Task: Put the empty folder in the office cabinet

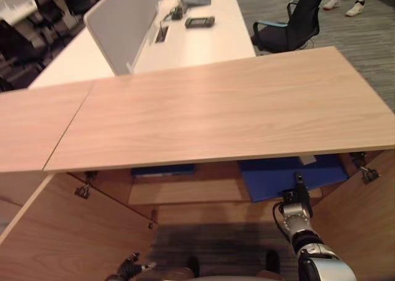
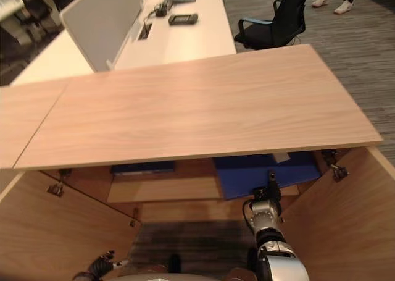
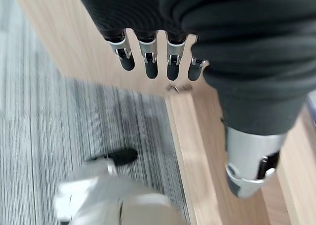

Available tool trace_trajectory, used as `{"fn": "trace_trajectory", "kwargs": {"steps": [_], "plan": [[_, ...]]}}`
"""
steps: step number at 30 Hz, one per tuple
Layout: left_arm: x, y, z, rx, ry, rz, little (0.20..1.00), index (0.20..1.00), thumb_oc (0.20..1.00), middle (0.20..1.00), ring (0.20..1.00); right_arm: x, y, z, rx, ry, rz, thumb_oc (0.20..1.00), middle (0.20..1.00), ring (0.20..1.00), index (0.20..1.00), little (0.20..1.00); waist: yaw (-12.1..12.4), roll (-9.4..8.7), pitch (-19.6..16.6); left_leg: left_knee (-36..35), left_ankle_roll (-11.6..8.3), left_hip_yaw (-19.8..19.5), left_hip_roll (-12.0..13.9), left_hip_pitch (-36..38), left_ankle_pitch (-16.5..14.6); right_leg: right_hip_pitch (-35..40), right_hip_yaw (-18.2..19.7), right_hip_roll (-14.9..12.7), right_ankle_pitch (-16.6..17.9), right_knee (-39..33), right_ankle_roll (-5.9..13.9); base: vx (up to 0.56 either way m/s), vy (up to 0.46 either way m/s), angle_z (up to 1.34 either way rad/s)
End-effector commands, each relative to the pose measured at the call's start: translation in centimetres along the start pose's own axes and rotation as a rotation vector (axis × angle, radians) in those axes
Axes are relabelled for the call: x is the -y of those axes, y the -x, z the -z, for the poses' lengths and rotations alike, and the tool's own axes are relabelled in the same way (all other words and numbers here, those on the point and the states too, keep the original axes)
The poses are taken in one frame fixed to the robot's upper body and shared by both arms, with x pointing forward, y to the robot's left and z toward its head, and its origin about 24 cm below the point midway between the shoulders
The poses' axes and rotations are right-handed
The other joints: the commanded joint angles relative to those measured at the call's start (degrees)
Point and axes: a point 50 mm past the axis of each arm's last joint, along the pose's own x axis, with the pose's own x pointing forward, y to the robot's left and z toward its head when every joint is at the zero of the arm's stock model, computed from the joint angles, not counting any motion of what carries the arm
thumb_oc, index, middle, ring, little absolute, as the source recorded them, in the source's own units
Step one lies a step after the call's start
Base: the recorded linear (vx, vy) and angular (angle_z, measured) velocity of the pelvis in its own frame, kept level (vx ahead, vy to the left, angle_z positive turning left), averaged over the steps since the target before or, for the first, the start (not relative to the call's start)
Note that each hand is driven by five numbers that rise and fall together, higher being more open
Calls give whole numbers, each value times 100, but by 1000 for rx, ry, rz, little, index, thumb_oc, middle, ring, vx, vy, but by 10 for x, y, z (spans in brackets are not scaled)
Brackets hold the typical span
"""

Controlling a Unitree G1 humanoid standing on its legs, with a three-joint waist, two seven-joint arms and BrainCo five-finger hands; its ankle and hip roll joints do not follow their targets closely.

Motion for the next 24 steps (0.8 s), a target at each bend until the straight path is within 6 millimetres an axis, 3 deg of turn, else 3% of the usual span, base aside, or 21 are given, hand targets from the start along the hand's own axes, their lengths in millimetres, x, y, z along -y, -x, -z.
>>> {"fn": "trace_trajectory", "kwargs": {"steps": [1,5,6,8,11,14,17,20,24], "plan": [[-49,1,-13,22,-76,-116,1000,1000,1000,1000,1000,-45,-3,-57,218,-110,-170,200,200,200,200,200,55,-547,11,37,-221,-301,-201,-118,-302,-80,55,-440,-271,154,281,39,-226,24],[-39,0,-15,33,-79,-80,1000,1000,1000,1000,1000,-49,-5,-67,243,-108,-176,200,200,200,200,200,94,-403,-32,37,-366,-528,95,-170,-148,106,-4,-95,-607,90,87,57,-203,19],[-36,-1,-20,50,-82,-62,1000,1000,1000,1000,1000,-50,-6,-77,272,-116,-177,200,200,200,200,200,133,-353,-6,98,-430,-632,191,-205,-61,249,-89,11,-735,73,-3,64,-170,20],[-32,-2,-23,58,-90,-48,1000,1000,1000,1000,1000,-51,-6,-84,290,-120,-175,200,200,200,200,200,126,-328,34,157,-458,-669,204,-253,-7,332,-199,8,-780,66,-30,12,-98,25],[-25,-4,-27,71,-128,-9,1000,1000,1000,1000,1000,-49,-7,-100,331,-129,-163,200,200,200,200,200,57,-299,62,255,-458,-346,163,-414,60,522,-577,-81,-881,43,-52,-1,-36,43],[-22,-3,-24,66,-164,20,1000,1000,1000,1000,1000,-54,-7,-111,355,-112,-171,200,200,200,200,200,42,-239,44,225,-466,-214,134,-418,94,587,-693,-106,-904,43,-48,52,5,37],[-19,-1,-19,52,-211,49,1000,1000,1000,1000,1000,-73,-7,-121,373,-87,-201,200,200,200,200,200,79,-181,13,112,-455,-228,112,-395,128,584,-746,-73,-888,43,-39,66,8,7],[-24,1,-17,51,-237,50,1000,1000,1000,1000,1000,-116,-3,-145,408,-100,-269,200,200,200,200,200,189,-165,77,37,-429,-224,59,-472,110,438,-772,-104,-828,59,-17,38,42,8],[-25,1,-21,66,-236,53,1000,1000,1000,1000,1000,-139,2,-173,449,-147,-286,200,200,200,200,200,306,-138,166,38,-414,-275,6,-574,120,345,-803,-149,-805,78,3,2,41,6]]}}
